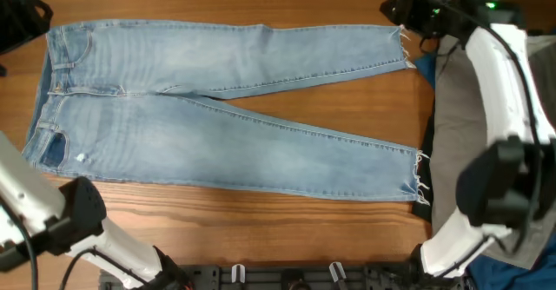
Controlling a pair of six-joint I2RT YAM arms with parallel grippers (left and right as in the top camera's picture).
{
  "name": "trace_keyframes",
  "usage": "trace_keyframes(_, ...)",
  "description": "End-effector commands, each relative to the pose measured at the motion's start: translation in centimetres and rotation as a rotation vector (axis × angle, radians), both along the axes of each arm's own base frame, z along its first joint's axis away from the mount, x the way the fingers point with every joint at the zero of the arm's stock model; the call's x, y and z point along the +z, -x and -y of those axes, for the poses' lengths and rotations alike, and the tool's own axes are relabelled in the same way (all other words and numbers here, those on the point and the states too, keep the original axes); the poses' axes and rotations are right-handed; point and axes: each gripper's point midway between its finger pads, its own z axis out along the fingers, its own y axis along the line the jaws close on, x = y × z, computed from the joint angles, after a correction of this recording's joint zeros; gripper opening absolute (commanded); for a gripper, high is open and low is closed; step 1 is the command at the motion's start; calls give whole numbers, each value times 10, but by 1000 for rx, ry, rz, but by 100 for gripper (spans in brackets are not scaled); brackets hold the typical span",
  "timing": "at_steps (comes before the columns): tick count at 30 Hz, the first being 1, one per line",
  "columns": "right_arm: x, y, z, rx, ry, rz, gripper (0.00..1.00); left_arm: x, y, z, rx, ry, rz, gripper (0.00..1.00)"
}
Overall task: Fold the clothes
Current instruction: 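Pull the upper leg hem rightward with the right gripper to straighten, then grasp the lower leg hem with the right gripper, left gripper at waist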
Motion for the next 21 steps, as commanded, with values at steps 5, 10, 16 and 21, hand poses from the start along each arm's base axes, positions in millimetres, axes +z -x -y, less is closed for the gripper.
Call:
trace_keyframes(5, -27, 107, -16, 18, 78, -418, 53, 53, 49, 10, 116, -73, 123, 89)
trace_keyframes(10, 30, 189, -51, 121, 178, -396, 53, 47, 97, 45, 92, -20, 104, 80)
trace_keyframes(16, 91, 264, -20, -210, 252, -260, 70, 19, 154, 70, 137, -68, 31, 100)
trace_keyframes(21, 28, 293, 1, -371, 297, -436, 73, -45, 159, 63, 205, -66, -144, 100)
